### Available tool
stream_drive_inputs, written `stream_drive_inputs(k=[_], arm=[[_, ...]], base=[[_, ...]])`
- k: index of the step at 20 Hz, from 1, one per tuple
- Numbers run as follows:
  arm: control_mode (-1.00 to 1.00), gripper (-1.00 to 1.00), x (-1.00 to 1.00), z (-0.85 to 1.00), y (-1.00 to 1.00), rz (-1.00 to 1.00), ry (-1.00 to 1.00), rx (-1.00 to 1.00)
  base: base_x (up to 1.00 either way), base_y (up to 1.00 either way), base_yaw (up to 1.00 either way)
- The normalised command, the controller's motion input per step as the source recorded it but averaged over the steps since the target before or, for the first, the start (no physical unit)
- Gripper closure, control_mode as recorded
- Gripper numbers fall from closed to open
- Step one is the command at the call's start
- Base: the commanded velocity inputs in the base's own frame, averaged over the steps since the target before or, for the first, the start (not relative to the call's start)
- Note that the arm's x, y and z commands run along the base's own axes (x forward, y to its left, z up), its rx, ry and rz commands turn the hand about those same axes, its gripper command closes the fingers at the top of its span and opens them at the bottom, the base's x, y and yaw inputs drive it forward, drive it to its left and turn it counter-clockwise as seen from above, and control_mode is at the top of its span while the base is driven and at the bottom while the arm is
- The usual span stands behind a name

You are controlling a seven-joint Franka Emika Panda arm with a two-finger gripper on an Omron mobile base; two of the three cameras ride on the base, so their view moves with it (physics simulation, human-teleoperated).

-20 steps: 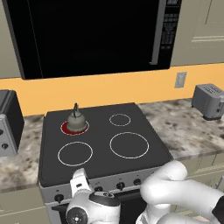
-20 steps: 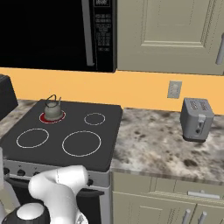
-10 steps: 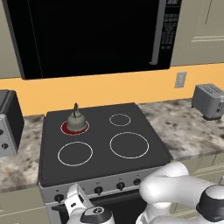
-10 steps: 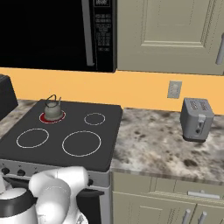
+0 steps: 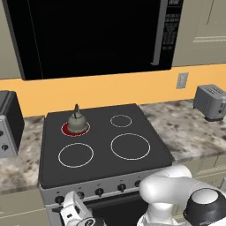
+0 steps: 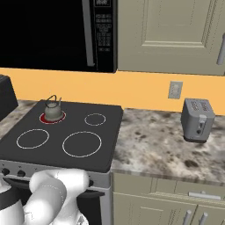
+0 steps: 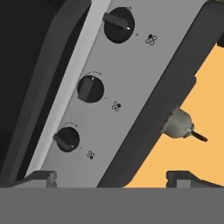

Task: Lower the heat of the kettle.

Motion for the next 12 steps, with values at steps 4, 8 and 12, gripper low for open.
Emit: stream_drive_inputs(k=[4,8,12], arm=[[-1.00,-1.00,0.00,-0.19,0.04,0.00,-0.14,0.00],[-1.00,-1.00,0.01,-0.10,0.00,0.02,-0.16,0.05],[-1.00,-1.00,0.04,0.00,0.00,0.09,-0.16,0.12]], base=[[0.00,0.00,0.00],[0.00,0.00,0.00],[0.00,0.00,0.00]])
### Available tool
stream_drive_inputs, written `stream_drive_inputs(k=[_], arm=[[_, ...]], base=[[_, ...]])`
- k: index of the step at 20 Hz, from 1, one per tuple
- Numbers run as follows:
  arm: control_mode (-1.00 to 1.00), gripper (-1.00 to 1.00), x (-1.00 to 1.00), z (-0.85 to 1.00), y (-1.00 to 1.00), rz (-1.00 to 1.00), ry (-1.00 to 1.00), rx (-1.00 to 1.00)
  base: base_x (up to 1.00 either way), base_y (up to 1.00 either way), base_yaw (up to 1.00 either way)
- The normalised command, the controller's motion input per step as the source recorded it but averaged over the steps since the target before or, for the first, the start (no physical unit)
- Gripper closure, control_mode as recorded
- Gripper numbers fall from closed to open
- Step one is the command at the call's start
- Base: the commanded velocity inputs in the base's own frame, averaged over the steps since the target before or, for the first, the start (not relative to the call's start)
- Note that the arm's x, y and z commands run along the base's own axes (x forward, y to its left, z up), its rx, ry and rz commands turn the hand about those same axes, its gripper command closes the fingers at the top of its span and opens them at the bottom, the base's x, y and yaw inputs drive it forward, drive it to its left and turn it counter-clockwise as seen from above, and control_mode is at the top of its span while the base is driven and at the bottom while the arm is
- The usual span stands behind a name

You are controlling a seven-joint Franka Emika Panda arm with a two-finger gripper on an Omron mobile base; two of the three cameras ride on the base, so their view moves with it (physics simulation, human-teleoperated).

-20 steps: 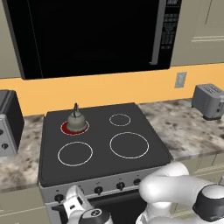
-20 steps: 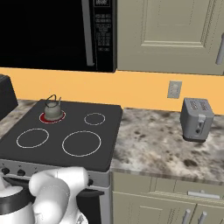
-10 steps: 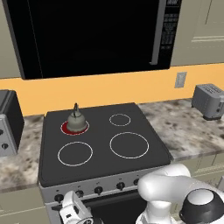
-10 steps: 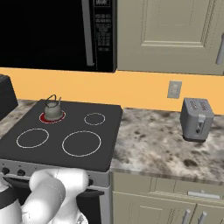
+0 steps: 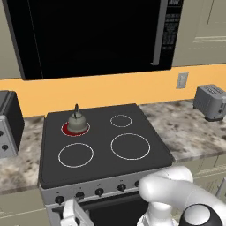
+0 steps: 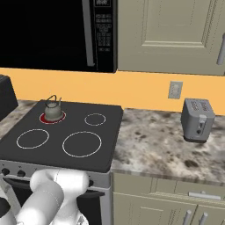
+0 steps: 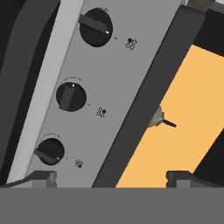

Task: Lower the heat of the kettle.

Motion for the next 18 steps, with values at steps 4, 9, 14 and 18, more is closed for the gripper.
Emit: stream_drive_inputs(k=[4,9,14,18], arm=[[-1.00,-1.00,0.05,0.00,-0.02,0.13,-0.12,0.14],[-1.00,-1.00,0.10,0.00,-0.08,0.14,-0.04,0.13],[-1.00,-1.00,0.18,0.00,-0.27,0.13,-0.01,0.19],[-1.00,-1.00,0.15,0.00,-0.31,0.08,0.00,0.16]], base=[[0.00,0.00,0.00],[0.00,0.00,0.00],[0.00,0.00,0.00],[0.00,0.00,0.00]])
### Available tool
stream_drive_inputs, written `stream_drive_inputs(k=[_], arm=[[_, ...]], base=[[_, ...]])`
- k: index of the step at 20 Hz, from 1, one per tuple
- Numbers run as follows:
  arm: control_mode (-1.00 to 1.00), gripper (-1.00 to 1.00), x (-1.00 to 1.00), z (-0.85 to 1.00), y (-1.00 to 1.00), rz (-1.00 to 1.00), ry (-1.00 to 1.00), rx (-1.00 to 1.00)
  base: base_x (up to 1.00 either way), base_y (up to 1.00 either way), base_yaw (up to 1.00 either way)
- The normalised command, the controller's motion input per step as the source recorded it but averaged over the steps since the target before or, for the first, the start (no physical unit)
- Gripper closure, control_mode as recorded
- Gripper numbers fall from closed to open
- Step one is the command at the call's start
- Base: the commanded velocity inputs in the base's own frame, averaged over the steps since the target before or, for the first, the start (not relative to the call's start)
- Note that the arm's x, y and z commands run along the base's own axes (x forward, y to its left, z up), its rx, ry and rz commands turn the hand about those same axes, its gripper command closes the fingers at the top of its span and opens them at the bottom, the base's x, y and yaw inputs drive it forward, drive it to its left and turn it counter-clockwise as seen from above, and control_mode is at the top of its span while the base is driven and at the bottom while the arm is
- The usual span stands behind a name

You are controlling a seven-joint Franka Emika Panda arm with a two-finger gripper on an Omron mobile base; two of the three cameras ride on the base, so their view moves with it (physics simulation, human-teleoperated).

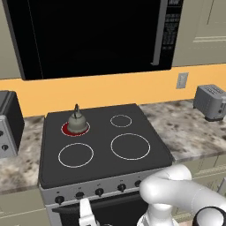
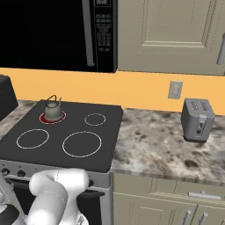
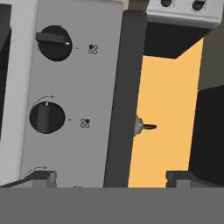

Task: Lower the heat of the kettle.

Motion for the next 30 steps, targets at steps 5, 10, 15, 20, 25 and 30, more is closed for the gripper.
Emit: stream_drive_inputs(k=[5,10,15,20,25,30], arm=[[-1.00,-1.00,0.13,0.00,-0.12,0.03,0.00,0.10],[-1.00,-1.00,0.10,0.00,0.01,0.00,0.00,0.01],[-1.00,-1.00,0.07,-0.11,0.05,0.00,0.00,0.00],[-1.00,-1.00,0.07,-0.10,0.13,0.00,0.00,0.00],[-1.00,-1.00,0.07,-0.08,0.20,0.00,0.00,0.00],[-1.00,-1.00,0.04,-0.08,0.20,0.00,0.00,0.00]], base=[[0.00,0.00,0.00],[0.00,0.00,0.00],[0.00,0.00,0.00],[0.00,0.00,0.00],[0.00,0.00,0.00],[0.00,0.00,0.00]])
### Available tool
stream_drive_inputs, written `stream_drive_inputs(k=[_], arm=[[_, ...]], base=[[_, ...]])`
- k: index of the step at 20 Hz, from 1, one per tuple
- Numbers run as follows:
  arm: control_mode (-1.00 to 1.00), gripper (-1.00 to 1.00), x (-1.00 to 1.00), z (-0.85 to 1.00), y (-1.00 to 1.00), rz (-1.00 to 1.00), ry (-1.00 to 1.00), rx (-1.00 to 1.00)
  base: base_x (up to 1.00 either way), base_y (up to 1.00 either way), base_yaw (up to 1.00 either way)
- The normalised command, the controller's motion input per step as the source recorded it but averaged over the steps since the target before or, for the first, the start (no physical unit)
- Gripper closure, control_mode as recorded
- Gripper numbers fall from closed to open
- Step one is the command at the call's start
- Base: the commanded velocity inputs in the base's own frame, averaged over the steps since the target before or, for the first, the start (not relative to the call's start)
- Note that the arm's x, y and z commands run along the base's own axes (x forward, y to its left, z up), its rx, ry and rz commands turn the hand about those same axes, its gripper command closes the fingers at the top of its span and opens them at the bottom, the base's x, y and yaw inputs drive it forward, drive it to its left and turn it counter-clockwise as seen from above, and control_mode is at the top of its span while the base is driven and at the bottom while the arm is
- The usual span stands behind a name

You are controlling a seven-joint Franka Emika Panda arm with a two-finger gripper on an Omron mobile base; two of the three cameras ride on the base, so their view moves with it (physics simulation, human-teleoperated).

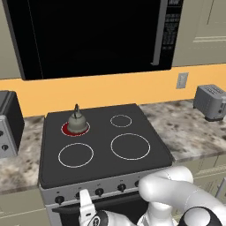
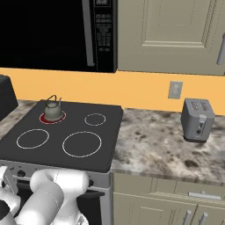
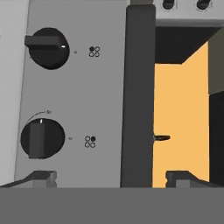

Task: Lower the heat of the kettle.

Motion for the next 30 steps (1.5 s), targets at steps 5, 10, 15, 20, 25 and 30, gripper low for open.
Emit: stream_drive_inputs(k=[5,10,15,20,25,30], arm=[[-1.00,-1.00,0.00,-0.11,0.03,0.00,0.00,0.00],[-1.00,-1.00,0.00,-0.09,0.00,0.00,0.00,0.00],[-1.00,-1.00,0.04,-0.01,0.00,0.00,0.00,0.00],[-1.00,-1.00,0.11,0.00,0.00,0.00,0.00,0.00],[-1.00,-1.00,0.13,-0.05,0.00,0.00,0.00,0.00],[-1.00,-1.00,0.08,-0.10,0.00,0.00,0.00,0.00]], base=[[0.00,0.00,0.00],[0.00,0.00,0.00],[0.00,0.00,0.00],[0.00,0.00,0.00],[0.00,0.00,0.00],[0.00,0.00,0.00]])
